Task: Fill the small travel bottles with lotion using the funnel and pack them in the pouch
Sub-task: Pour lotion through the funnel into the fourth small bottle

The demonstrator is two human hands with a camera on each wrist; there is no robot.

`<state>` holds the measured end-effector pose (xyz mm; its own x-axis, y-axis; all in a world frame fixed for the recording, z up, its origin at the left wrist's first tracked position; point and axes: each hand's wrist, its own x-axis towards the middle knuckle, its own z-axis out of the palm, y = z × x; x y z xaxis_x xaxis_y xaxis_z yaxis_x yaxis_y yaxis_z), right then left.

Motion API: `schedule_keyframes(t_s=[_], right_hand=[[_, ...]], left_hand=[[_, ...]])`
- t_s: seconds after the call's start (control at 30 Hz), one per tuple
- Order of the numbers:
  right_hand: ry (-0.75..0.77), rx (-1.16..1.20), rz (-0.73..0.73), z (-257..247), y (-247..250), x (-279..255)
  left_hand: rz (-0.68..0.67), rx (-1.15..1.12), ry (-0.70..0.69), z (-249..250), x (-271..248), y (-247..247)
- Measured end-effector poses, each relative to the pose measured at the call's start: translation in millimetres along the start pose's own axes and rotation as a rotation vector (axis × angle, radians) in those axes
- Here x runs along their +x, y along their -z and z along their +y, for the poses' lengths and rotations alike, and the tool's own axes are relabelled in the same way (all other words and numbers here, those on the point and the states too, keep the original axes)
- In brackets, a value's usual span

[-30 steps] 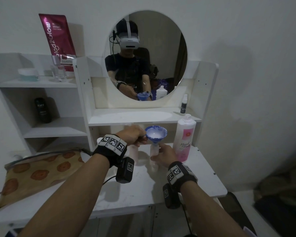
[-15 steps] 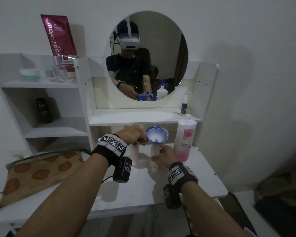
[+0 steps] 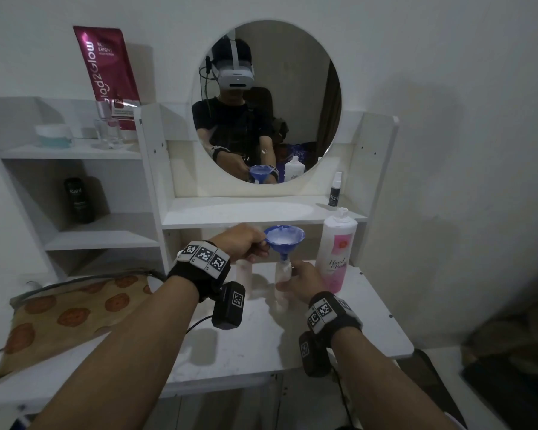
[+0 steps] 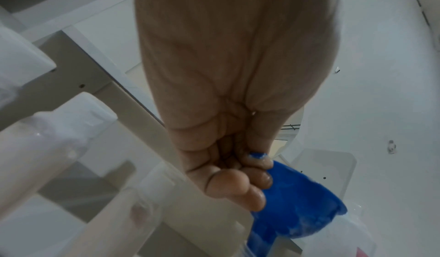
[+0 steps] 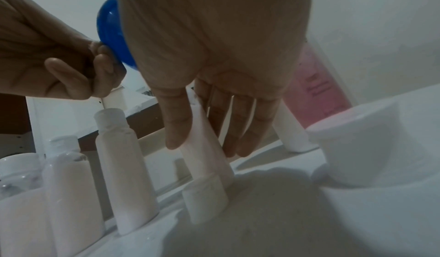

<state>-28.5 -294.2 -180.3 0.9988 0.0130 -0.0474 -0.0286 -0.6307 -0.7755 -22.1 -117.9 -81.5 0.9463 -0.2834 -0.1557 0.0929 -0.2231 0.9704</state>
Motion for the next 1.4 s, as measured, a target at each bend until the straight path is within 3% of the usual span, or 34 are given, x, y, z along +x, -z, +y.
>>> schedule_keyframes(t_s=[1.4], right_hand=[[0.068, -0.022, -0.023, 0, -4, 9]], left_hand=[[0.014, 0.180, -0.056, 4, -3, 11]])
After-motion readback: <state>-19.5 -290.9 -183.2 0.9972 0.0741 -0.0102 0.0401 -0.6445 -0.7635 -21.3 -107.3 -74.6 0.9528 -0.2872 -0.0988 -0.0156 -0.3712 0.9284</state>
